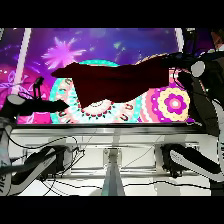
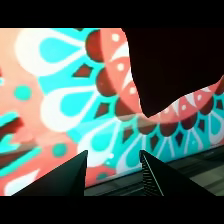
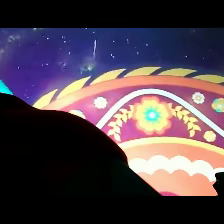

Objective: Fold the clothes and pants, and hang the long-sleeved shirts on hangers.

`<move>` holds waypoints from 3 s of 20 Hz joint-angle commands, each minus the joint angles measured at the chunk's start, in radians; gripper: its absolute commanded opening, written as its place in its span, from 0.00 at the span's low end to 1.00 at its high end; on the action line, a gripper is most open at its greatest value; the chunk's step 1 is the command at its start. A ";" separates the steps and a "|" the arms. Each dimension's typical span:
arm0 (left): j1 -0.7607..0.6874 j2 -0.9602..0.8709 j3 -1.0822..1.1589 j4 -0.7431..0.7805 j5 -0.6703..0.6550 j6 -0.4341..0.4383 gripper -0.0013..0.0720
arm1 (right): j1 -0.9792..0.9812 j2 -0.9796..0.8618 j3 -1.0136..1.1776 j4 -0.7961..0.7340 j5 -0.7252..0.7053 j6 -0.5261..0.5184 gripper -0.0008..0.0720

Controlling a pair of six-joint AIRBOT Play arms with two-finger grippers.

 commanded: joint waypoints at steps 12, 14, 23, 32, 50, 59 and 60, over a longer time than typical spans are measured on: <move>-0.212 -0.237 -0.083 -0.261 0.313 0.002 0.61 | 0.000 0.000 0.000 0.021 0.002 0.000 0.03; -0.250 -0.274 -0.070 -0.264 0.313 0.002 0.61 | 0.000 0.000 0.000 0.021 0.002 0.000 0.03; -0.281 -0.298 0.131 -0.158 0.213 0.081 0.04 | 0.000 0.001 0.000 0.021 0.002 0.000 0.03; -0.209 -0.232 0.767 0.034 -0.078 0.079 0.04 | 0.000 0.129 0.150 0.012 0.008 -0.002 0.03; 0.085 0.255 1.017 0.061 0.407 0.076 0.04 | 0.000 0.595 0.419 0.053 0.119 -0.016 0.03; 0.041 -0.143 1.016 0.098 0.253 0.050 0.04 | 0.000 0.136 0.419 0.074 0.262 -0.015 0.03; 0.028 -0.217 1.016 0.098 0.236 0.050 0.04 | 0.000 0.052 0.419 0.074 0.261 -0.015 0.03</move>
